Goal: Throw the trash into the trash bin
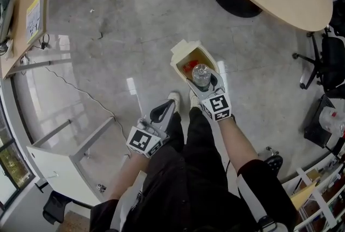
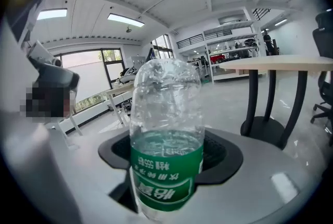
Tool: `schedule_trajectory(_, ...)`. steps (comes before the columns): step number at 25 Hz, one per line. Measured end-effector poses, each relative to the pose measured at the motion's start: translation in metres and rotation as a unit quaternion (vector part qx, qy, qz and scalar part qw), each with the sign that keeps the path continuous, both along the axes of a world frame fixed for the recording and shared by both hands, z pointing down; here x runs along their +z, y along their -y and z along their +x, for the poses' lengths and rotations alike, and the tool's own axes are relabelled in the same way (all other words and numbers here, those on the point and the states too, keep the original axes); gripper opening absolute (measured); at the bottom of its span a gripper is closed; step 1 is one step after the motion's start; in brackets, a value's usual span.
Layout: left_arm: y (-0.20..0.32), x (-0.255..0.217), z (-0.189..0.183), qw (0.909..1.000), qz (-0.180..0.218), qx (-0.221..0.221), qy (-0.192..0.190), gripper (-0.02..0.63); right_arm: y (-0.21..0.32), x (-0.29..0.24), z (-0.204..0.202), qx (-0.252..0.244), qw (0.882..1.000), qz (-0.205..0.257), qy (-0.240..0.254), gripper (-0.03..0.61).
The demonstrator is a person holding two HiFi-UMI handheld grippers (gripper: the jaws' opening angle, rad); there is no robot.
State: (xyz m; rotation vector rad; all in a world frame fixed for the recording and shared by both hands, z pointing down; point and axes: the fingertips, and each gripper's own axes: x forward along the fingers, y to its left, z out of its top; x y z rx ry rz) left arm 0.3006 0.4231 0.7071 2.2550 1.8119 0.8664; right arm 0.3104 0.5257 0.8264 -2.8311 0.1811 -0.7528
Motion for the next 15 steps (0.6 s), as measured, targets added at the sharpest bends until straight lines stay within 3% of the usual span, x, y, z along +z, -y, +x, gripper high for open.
schedule_trajectory(7,0.018,0.018,-0.004,0.9995,0.024,-0.016,0.009,0.002,-0.015,0.048,0.014,-0.01,0.999,-0.013,0.029,0.329)
schedule_trajectory(9,0.018,0.019,-0.004,0.9994,0.023,-0.022,0.013,0.002,-0.022,0.058,0.014,-0.002,0.999,-0.003,0.044,0.424)
schedule_trajectory(11,0.018,0.019,-0.005,0.9993,0.021,-0.025,0.017,0.002,-0.029,0.058,0.013,0.012,0.999,0.002,0.048,0.417)
schedule_trajectory(15,0.017,0.016,-0.005,0.9992,0.015,-0.029,0.023,0.002,-0.043,0.042,0.002,0.042,0.998,0.002,0.041,0.331)
